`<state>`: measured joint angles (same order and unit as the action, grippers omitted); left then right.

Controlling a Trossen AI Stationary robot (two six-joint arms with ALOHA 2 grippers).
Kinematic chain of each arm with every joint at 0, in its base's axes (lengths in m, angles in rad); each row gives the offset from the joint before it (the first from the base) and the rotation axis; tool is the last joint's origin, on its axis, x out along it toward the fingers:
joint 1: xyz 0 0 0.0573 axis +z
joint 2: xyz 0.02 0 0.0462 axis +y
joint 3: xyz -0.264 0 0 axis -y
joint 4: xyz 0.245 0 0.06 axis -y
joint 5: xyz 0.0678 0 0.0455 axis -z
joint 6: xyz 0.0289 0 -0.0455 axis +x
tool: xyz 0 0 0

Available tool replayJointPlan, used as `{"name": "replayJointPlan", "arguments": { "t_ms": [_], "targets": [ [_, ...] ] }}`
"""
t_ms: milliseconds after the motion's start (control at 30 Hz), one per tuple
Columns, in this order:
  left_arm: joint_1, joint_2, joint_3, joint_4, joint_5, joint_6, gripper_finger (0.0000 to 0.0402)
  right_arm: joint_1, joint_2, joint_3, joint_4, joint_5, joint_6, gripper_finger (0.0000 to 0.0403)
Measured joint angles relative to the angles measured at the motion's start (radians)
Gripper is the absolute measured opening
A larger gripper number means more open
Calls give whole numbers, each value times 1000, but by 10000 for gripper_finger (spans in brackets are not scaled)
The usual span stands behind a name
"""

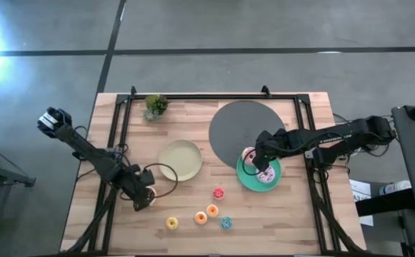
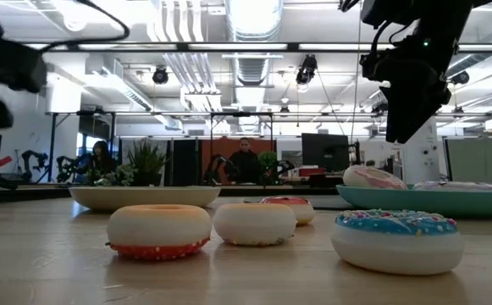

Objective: Pick & Place donuts
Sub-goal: Put the large black donut on the green plate

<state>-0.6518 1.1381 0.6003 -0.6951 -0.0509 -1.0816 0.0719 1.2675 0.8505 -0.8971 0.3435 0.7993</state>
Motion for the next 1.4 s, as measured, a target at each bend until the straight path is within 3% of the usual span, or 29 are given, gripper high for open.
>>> {"name": "replayJointPlan", "arguments": {
  "t_ms": [233,400,533,733,1167,1300,1400],
  "targets": [
    [1,-6,-25,-13,32,-75,148,0,0,0,3,0,5,248],
    [1,-15,22,-100,5,-12,193,0,0,0,7,0,5,246],
    [1,-16,32,-111,-3,15,206,0,0,0,12,0,5,245],
    [1,-15,-27,-108,-67,49,206,0,0,-1,17,0,5,244],
    [1,-16,-125,147,5,27,205,0,0,-1,16,0,13,238],
    [1,-16,-142,163,8,5,186,0,0,-1,16,0,13,237],
    [1,-16,-153,172,11,1,148,0,0,-1,15,-1,13,237]
  ]
}}
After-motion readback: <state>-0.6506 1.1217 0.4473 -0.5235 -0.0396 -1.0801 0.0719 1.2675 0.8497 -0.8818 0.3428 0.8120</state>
